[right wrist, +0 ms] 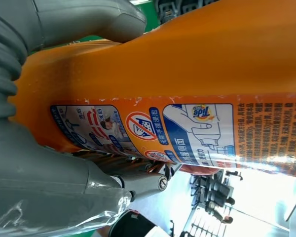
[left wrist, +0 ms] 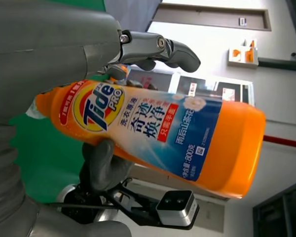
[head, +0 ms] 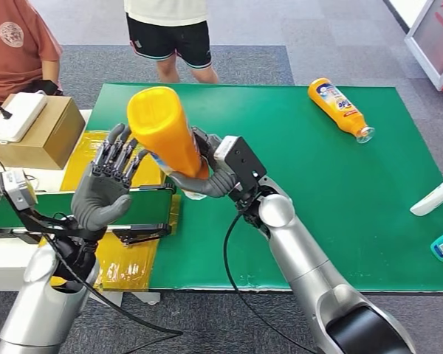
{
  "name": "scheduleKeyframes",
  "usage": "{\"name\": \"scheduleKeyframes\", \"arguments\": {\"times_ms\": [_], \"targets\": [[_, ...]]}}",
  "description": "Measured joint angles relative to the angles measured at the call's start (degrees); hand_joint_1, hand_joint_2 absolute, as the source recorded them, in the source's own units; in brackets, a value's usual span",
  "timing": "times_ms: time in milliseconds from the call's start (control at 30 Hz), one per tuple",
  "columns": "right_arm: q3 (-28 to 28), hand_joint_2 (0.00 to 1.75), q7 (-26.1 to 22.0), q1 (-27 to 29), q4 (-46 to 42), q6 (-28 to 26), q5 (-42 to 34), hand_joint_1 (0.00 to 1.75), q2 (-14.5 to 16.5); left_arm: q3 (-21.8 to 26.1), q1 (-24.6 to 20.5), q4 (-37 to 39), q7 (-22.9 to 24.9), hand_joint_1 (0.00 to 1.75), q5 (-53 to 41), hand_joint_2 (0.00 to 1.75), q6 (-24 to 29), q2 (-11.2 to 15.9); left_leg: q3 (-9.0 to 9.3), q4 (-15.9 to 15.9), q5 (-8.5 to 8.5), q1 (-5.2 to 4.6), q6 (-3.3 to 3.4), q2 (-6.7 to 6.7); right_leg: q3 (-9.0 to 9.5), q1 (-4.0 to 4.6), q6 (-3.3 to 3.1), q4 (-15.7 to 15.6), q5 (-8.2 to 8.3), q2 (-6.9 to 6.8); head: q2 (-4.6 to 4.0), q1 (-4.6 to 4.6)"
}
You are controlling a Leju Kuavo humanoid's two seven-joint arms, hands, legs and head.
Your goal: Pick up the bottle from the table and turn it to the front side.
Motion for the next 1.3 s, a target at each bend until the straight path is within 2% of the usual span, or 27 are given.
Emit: {"name": "scheduleKeyframes", "arguments": {"times_ms": [300,500,700,1300], "targets": [[1.7,1.75,-1.2,0.0,0.0,0.1,0.6,1.75,0.3,-4.7,-2.3,1.7,0.6,0.0,1.9,1.75,1.8,0.0,0.0,0.0,0.0,0.0,0.0,0.0,0.01,0.0,0.0,0.0,0.0,0.0,0.0,0.0],[3.3,1.75,-1.6,0.3,0.1,-0.4,0.8,1.75,0.4,-5.9,-2.6,1.8,-1.9,0.0,-2.3,1.75,6.9,-0.6,-0.01,0.0,0.0,0.0,0.0,0.0,0.0,0.0,0.0,0.0,0.0,0.0,0.0,-0.01],[4.1,1.75,-1.6,0.1,0.2,-0.8,0.8,1.75,0.4,-5.9,-2.8,1.6,-3.2,0.0,-7.7,1.75,11.4,-1.5,0.0,0.0,0.0,0.0,0.0,0.0,0.0,0.0,0.0,0.0,0.0,0.0,0.0,-0.01],[6.3,1.75,-1.9,-1.1,2.1,-1.3,0.9,1.75,0.6,-4.5,-5.2,2.3,-2.5,0.0,-10.3,1.75,13.4,-2.9,0.0,0.0,0.02,0.0,-0.02,0.0,-0.02,0.0,0.0,0.0,0.0,0.0,0.0,0.01]]}}
